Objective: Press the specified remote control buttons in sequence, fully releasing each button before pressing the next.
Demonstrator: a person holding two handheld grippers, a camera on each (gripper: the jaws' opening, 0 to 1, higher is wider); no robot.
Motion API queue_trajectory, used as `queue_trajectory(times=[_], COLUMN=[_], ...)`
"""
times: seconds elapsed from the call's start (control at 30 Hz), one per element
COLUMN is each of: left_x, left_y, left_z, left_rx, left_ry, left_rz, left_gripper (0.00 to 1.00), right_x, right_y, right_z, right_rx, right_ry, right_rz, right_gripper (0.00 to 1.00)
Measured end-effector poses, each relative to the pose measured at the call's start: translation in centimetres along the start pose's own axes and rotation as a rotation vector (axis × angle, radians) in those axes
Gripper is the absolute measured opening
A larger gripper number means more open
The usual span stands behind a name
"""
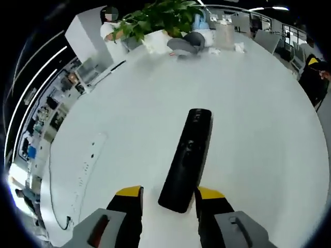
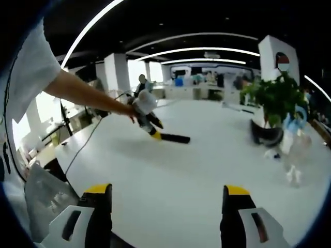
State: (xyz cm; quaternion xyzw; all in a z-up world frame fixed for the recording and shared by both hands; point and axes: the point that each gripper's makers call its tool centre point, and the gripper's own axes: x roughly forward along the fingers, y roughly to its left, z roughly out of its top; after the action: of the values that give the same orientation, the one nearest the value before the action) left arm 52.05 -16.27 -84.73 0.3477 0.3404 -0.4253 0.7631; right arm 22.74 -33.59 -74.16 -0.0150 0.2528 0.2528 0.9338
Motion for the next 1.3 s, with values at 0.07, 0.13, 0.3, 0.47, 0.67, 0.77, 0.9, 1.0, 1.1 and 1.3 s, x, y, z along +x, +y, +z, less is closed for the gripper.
queue_trajectory(times=[0.07, 0.13, 0.3, 0.47, 0.67, 0.77, 0.9, 1.0, 1.1, 1.3], left_x=[-0.1, -0.2, -0.4, -1.1, -4.2, -6.1, -8.3, -9.5, -10.9, -13.9], left_y=[0.1, 0.2, -0.1, 0.0, 0.5, -0.3, -1.5, -2.6, -3.0, -4.8], left_z=[-0.4, -0.7, -1.2, -1.0, 0.6, 0.8, 1.2, 1.1, 1.2, 1.1], left_rx=[-0.072, -0.137, -0.277, -0.463, -0.629, -0.658, -0.603, -0.610, -0.629, -0.635], left_ry=[-0.005, -0.013, -0.058, -0.176, -0.377, -0.428, -0.471, -0.473, -0.512, -0.549], left_rz=[0.015, 0.023, 0.039, 0.082, 0.143, 0.160, 0.219, 0.218, 0.241, 0.243], left_gripper=[0.45, 0.46, 0.61, 0.72, 0.80, 0.85, 0.87, 0.89, 0.95, 1.00], right_x=[0.0, 0.0, 0.0, 0.0, 0.1, 0.2, 0.1, 0.1, 0.1, -0.1], right_y=[-0.1, -0.2, -0.3, 0.1, 0.1, 0.0, 0.0, 0.0, 0.0, -0.2], right_z=[0.0, 0.1, 0.1, 0.3, 0.2, 0.2, 0.4, 0.5, 0.7, 1.2], right_rx=[-0.008, -0.012, -0.022, -0.013, -0.026, -0.036, -0.046, -0.046, -0.048, -0.040], right_ry=[-0.002, -0.006, -0.004, -0.016, -0.013, -0.012, -0.022, -0.029, -0.035, -0.064], right_rz=[-0.007, -0.014, -0.021, 0.001, -0.001, -0.010, -0.014, -0.014, -0.014, -0.021], right_gripper=[0.89, 0.89, 0.90, 0.92, 0.95, 0.98, 0.99, 0.99, 0.99, 0.99])
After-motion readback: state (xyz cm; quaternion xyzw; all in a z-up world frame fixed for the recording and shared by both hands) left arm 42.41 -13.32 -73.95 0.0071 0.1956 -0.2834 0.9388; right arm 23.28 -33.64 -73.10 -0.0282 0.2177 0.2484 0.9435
